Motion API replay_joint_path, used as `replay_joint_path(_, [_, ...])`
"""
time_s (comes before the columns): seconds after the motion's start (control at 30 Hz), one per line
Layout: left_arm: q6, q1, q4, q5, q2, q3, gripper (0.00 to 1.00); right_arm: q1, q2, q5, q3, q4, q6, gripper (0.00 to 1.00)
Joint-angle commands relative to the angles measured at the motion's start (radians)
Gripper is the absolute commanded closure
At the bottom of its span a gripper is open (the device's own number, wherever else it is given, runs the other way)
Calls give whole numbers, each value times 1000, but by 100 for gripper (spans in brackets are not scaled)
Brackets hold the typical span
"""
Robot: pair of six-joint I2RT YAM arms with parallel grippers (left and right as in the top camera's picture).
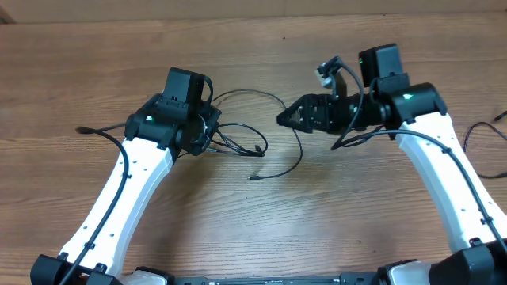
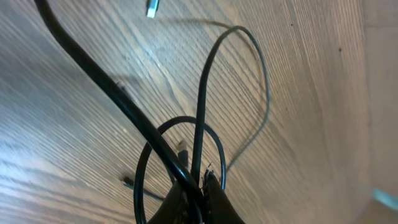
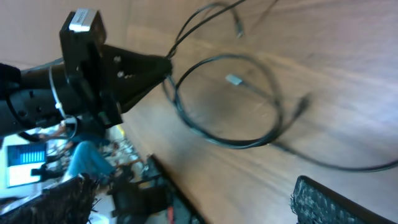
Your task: Untangle cables
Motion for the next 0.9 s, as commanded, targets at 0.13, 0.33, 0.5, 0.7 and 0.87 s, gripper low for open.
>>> replay_joint_path(0.13, [-260,-2,-23,56,-11,13,96,161,14,309,-2,-5,463,21])
replay_joint_path(0.33, [-462,-2,-91,143,-11,13,96,271,15,570,-19,-21,759,18])
replay_joint_path(0.5, [-497,-3,-100,170,-11,13,96,328,15,613,-73,8,881,15])
replay_joint_path(0.7, [-496,-4,-101,172,-11,13,96,388,15,613,-122,89,882,14])
replay_joint_path(0.87, [-499,-9,-99,185,-11,13,96,429,15,651,-138,106,882,14])
